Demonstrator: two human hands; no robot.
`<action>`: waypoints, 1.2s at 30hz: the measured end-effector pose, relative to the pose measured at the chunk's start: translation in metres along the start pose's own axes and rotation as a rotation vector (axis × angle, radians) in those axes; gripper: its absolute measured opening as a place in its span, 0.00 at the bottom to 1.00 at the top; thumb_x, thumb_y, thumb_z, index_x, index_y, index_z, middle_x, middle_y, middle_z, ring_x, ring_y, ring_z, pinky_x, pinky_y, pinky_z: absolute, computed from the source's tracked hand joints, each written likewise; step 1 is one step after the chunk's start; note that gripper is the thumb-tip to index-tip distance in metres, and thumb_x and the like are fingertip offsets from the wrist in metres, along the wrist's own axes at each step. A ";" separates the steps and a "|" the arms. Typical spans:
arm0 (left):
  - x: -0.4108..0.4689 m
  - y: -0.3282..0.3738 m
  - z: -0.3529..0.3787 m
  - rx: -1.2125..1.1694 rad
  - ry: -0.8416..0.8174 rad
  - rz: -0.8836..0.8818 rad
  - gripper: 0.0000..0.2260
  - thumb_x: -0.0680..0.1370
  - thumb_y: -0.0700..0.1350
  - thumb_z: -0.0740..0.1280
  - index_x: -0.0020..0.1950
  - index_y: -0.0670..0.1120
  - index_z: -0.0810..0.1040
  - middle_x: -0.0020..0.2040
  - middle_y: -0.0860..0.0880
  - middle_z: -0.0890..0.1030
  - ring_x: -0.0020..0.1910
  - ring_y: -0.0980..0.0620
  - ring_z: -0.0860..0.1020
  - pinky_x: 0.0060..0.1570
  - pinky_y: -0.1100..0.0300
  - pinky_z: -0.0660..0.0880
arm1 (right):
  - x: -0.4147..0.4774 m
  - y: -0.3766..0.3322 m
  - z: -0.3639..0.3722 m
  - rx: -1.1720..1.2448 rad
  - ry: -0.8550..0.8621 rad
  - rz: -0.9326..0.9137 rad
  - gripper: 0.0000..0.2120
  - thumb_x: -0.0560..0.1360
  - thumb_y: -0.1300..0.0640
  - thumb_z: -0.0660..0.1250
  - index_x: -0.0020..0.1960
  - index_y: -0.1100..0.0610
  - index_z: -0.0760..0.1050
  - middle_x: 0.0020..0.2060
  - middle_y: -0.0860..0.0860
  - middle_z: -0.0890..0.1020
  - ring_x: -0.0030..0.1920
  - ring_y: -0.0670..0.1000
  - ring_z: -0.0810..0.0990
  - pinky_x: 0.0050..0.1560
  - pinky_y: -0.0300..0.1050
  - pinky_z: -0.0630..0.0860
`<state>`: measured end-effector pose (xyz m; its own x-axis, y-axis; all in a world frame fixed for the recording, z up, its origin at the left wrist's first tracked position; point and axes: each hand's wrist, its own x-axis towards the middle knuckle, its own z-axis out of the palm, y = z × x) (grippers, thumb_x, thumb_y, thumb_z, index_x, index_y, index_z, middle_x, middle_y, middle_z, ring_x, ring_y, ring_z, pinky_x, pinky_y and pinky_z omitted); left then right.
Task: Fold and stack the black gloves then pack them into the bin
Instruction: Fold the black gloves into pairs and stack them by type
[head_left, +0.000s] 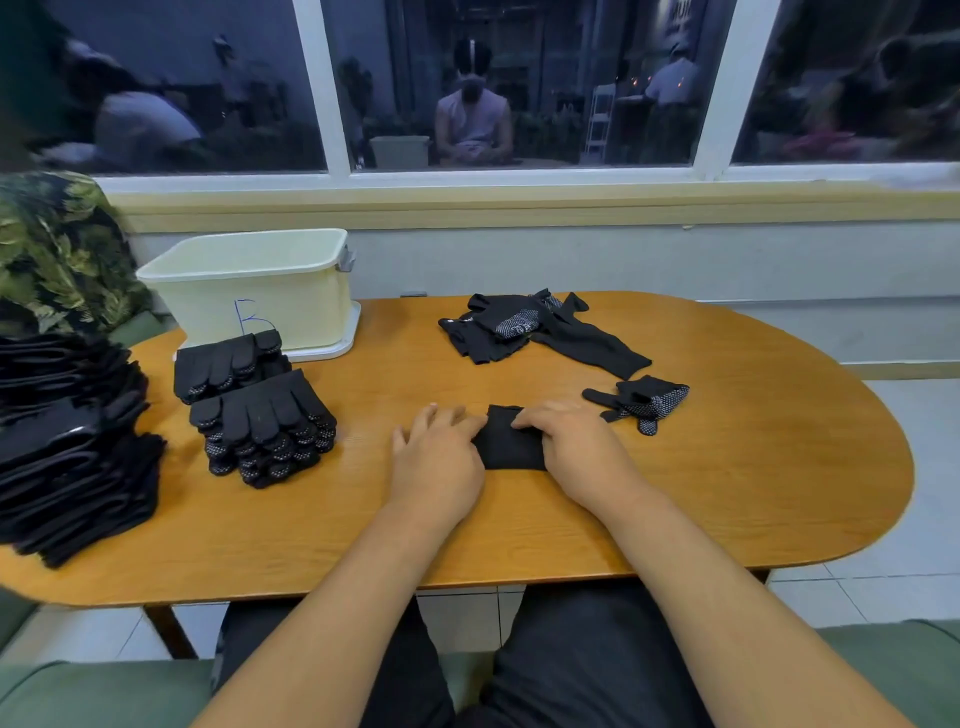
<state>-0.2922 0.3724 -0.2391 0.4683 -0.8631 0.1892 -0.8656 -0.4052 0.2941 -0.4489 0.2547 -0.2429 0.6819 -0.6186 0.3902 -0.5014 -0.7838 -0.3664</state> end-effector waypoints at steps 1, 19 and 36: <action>-0.001 -0.003 -0.002 -0.031 0.026 0.012 0.23 0.85 0.44 0.57 0.78 0.61 0.72 0.80 0.57 0.68 0.82 0.49 0.58 0.79 0.41 0.57 | 0.000 0.000 0.000 0.001 0.006 -0.001 0.23 0.77 0.72 0.62 0.61 0.52 0.86 0.59 0.47 0.86 0.63 0.51 0.80 0.66 0.52 0.77; -0.007 -0.006 -0.025 -0.242 0.050 0.411 0.07 0.88 0.53 0.60 0.61 0.54 0.76 0.55 0.56 0.80 0.57 0.54 0.76 0.60 0.54 0.73 | -0.019 -0.014 -0.025 0.139 -0.090 -0.063 0.07 0.82 0.42 0.67 0.56 0.43 0.80 0.46 0.40 0.83 0.49 0.44 0.79 0.53 0.51 0.77; -0.090 -0.071 -0.111 -1.601 0.001 -0.293 0.15 0.86 0.48 0.63 0.64 0.40 0.84 0.61 0.38 0.86 0.62 0.35 0.84 0.63 0.36 0.79 | 0.002 -0.127 -0.028 1.170 -0.227 0.219 0.09 0.83 0.57 0.72 0.61 0.53 0.87 0.53 0.54 0.89 0.53 0.53 0.88 0.50 0.52 0.84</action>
<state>-0.2533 0.5128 -0.1732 0.5755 -0.8165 -0.0452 0.3074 0.1647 0.9372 -0.3985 0.3515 -0.1723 0.7793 -0.6168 0.1105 0.0866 -0.0686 -0.9939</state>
